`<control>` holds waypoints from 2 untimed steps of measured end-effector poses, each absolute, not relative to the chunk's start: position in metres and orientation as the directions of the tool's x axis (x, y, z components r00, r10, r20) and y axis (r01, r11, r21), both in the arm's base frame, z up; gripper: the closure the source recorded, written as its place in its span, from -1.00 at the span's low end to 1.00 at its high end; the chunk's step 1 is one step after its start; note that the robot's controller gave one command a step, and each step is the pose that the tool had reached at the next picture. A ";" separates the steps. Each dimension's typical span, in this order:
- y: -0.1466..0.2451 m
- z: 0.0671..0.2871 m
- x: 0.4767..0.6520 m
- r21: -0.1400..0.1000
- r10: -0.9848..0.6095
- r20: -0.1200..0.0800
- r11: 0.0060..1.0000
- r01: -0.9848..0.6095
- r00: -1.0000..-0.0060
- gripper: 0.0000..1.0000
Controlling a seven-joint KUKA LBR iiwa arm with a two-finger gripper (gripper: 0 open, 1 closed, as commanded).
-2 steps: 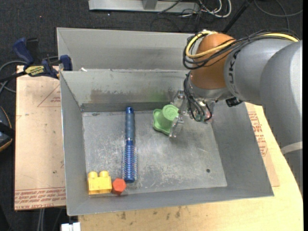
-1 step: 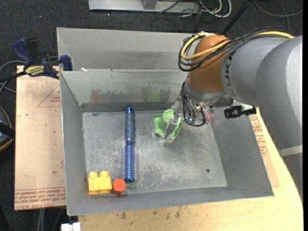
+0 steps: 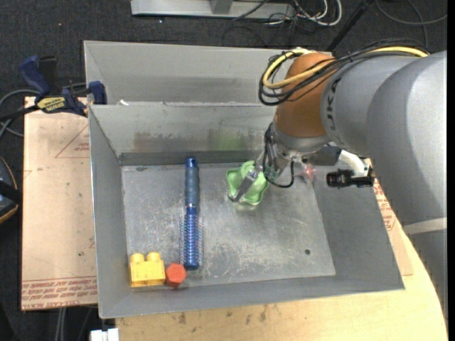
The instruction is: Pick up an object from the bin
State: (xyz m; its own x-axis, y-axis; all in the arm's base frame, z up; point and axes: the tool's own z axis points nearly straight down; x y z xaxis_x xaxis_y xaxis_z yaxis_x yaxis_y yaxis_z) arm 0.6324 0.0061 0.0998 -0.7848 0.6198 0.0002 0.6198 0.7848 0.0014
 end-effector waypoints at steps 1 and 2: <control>0.004 0.094 0.636 0.012 0.718 -0.012 0.696 0.718 -0.696 -1.00; -0.001 0.092 0.637 0.021 0.758 -0.020 0.652 0.758 -0.652 -1.00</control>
Offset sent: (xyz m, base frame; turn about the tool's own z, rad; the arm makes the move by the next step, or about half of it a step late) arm -0.0081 0.0021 -0.0298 0.2022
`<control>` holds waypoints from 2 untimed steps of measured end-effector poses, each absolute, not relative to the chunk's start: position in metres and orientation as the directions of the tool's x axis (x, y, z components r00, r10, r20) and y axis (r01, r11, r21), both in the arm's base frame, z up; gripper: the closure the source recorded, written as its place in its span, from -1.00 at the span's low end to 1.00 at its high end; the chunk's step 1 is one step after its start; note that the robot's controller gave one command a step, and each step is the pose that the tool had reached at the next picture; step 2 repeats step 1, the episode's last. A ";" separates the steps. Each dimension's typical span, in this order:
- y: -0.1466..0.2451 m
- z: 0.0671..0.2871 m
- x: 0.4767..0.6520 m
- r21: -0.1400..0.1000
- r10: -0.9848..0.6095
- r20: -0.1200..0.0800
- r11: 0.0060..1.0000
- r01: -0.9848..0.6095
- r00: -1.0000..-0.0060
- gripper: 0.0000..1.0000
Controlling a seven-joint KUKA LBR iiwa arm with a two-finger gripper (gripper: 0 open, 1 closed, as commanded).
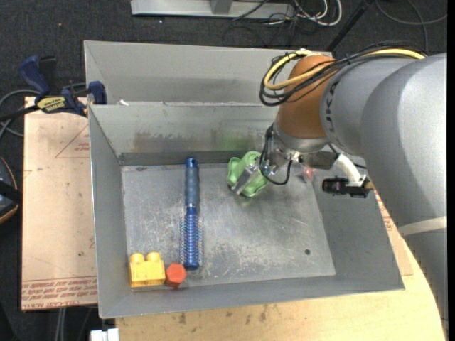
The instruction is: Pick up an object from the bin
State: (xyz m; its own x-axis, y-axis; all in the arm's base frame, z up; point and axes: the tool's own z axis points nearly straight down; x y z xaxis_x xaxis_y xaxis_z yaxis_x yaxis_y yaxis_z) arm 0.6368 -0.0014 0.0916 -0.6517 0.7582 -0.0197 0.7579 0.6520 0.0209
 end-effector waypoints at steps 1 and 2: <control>-0.001 0.092 0.637 0.023 0.758 -0.020 0.652 0.758 -0.651 1.00; -0.001 0.092 0.637 0.023 0.758 -0.020 0.652 0.758 -0.651 1.00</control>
Offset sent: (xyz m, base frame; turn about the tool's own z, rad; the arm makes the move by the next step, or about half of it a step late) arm 0.0000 0.0000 0.0000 0.0000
